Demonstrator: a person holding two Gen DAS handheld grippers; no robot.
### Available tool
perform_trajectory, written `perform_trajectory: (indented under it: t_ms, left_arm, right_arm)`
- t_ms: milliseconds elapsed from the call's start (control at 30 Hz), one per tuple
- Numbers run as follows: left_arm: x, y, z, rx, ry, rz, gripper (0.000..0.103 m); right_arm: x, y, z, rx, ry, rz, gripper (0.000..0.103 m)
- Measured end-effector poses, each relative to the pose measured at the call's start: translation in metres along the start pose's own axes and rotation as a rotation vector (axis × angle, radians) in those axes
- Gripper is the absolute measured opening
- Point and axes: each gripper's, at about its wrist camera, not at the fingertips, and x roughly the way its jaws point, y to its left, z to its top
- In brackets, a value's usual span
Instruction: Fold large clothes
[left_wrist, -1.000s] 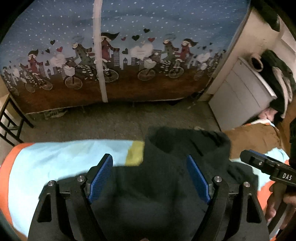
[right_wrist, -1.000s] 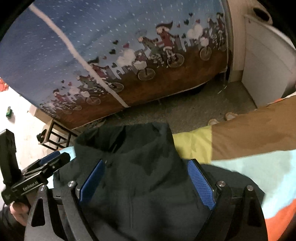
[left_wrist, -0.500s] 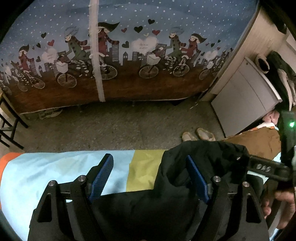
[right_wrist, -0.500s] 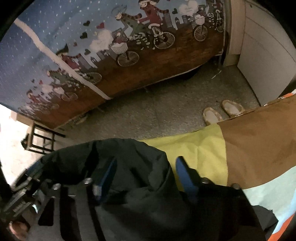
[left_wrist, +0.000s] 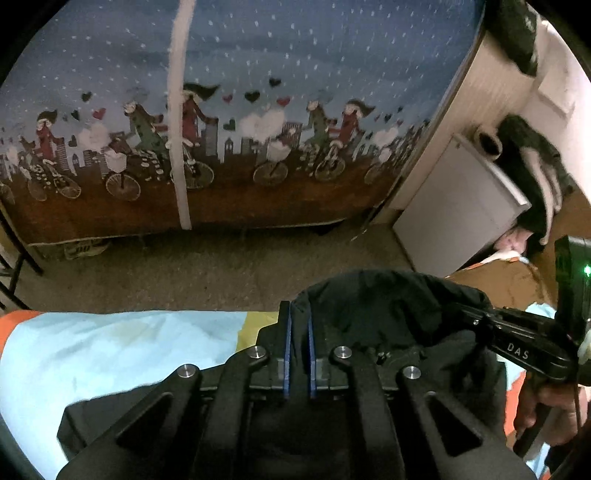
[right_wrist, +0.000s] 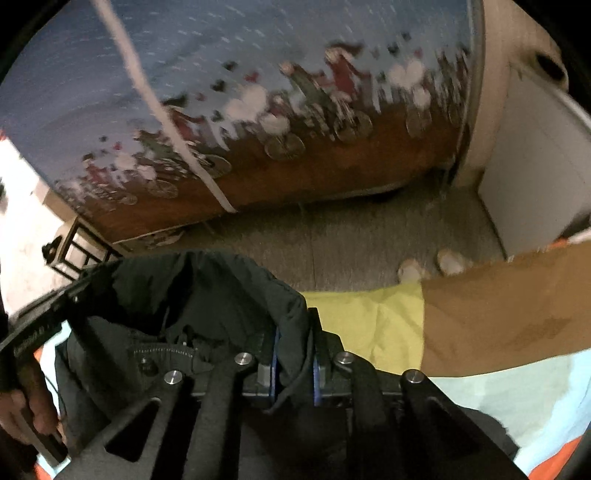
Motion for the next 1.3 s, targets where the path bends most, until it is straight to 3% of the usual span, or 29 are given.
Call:
perform_trajectory:
  t_ms: [200, 433, 767, 867, 1000, 1167, 1300]
  left_arm:
    - [-0.049, 0.008, -0.022, 0.012, -0.043, -0.042, 0.004]
    - [-0.084, 0.005, -0.060, 0.020, -0.053, -0.083, 0.004]
    - [-0.059, 0.013, -0.130, 0.046, 0.088, -0.061, 0.004]
    - [-0.044, 0.015, -0.142, 0.067, 0.114, -0.051, 0.004]
    - [-0.042, 0.016, -0.140, 0.056, 0.124, -0.044, 0.004]
    - [-0.053, 0.016, -0.136, 0.094, 0.107, -0.050, 0.004]
    - [-0.055, 0.014, -0.134, 0.099, 0.104, -0.052, 0.004]
  right_arm:
    - [-0.047, 0.022, -0.030, -0.151, -0.103, 0.000, 0.011]
    - [-0.078, 0.043, -0.073, -0.265, -0.141, -0.007, 0.010]
    - [-0.051, 0.028, -0.133, -0.197, -0.032, 0.014, 0.010]
    - [-0.037, 0.034, -0.152, -0.243, -0.010, -0.016, 0.010]
    - [-0.043, 0.027, -0.150, -0.181, -0.030, 0.015, 0.012]
    - [-0.089, 0.024, -0.139, -0.172, -0.111, 0.079, 0.017]
    - [-0.118, 0.028, -0.118, -0.189, -0.185, 0.091, 0.034]
